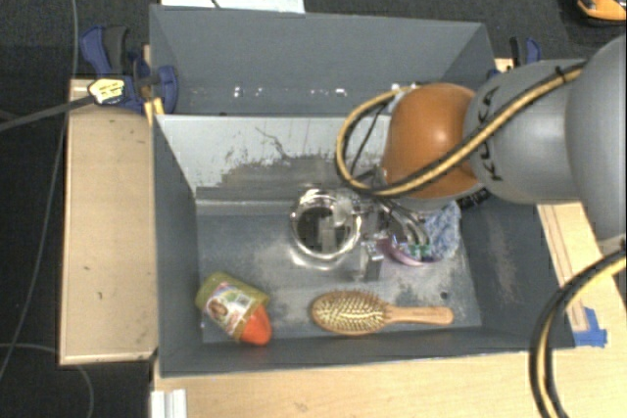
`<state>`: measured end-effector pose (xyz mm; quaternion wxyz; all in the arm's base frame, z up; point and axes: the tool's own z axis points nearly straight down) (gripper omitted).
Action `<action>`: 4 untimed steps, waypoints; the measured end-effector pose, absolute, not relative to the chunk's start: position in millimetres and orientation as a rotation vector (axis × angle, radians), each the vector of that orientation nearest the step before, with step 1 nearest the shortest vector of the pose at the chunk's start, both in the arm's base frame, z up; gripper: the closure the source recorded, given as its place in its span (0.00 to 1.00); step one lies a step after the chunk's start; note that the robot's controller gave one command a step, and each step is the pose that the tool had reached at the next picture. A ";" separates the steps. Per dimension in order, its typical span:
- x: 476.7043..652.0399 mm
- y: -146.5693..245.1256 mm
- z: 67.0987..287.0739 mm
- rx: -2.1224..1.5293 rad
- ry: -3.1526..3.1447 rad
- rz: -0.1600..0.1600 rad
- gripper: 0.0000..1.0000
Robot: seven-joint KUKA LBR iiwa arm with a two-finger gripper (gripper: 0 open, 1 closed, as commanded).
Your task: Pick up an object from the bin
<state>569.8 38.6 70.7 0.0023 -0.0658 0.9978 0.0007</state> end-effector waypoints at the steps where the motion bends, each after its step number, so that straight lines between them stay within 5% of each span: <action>1: 561.3 33.2 70.6 0.023 3.135 0.008 0.00; 2: 569.4 38.9 71.0 -0.196 3.131 0.004 1.00; 4: 568.5 38.9 87.3 -0.191 3.134 0.005 1.00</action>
Offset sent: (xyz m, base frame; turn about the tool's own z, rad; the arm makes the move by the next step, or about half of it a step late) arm -0.0006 -0.0001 -0.0002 0.0045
